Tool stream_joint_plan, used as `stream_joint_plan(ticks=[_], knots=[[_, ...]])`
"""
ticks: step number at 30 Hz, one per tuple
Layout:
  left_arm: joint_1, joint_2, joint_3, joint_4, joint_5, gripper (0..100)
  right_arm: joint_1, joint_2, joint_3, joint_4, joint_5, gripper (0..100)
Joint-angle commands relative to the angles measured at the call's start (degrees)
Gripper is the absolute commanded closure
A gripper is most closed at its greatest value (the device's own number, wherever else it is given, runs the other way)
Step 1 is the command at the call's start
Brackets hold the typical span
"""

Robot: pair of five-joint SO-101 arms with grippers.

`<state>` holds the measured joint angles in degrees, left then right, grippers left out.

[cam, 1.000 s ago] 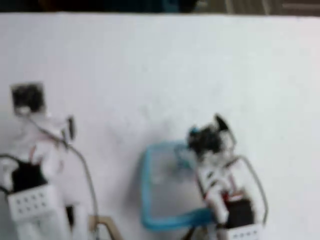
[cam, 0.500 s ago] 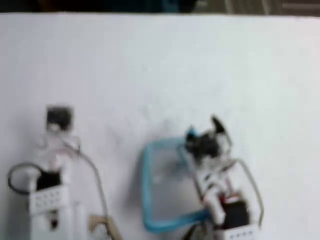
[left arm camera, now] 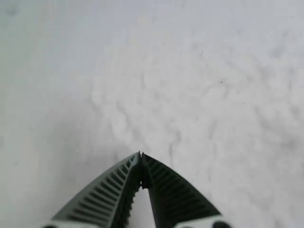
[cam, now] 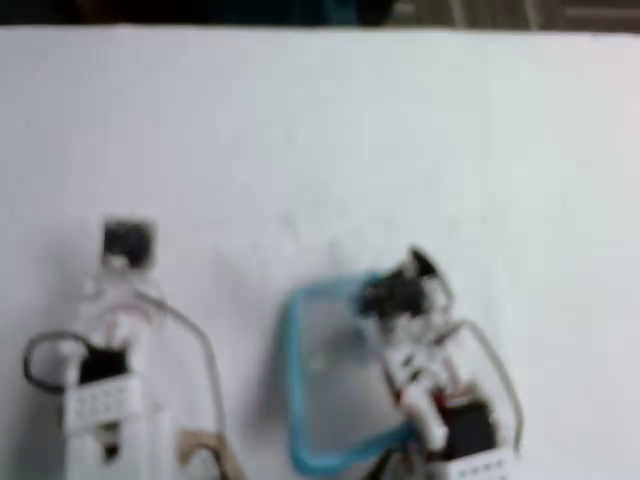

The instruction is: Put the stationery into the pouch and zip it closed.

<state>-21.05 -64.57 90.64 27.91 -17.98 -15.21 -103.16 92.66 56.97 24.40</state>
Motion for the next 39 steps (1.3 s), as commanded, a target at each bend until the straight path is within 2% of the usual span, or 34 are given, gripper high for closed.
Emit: stream_joint_plan(ticks=[1,6,12,17,22,27,39], knots=[[0.48,-0.13,-0.62,-1.05,0.00,98,0.22,0.22,4.22,7.96,0.62,79.3],[0.48,-3.91,-0.18,0.44,0.09,98,0.22,0.22,4.22,12.70,0.70,79.3],[0.57,-23.34,4.31,11.78,2.37,98,0.13,0.13,4.22,15.78,0.79,79.3],[1.45,-41.45,6.07,26.90,2.37,98,0.13,0.13,4.22,15.78,0.79,79.3],[2.24,-38.37,6.15,24.62,2.73,98,0.13,0.13,4.22,15.78,0.79,79.3],[5.23,-38.46,6.51,27.08,2.46,98,0.13,0.13,4.22,15.78,0.79,79.3],[4.88,-38.29,6.51,27.69,2.46,98,0.13,0.13,4.22,15.78,0.79,79.3]])
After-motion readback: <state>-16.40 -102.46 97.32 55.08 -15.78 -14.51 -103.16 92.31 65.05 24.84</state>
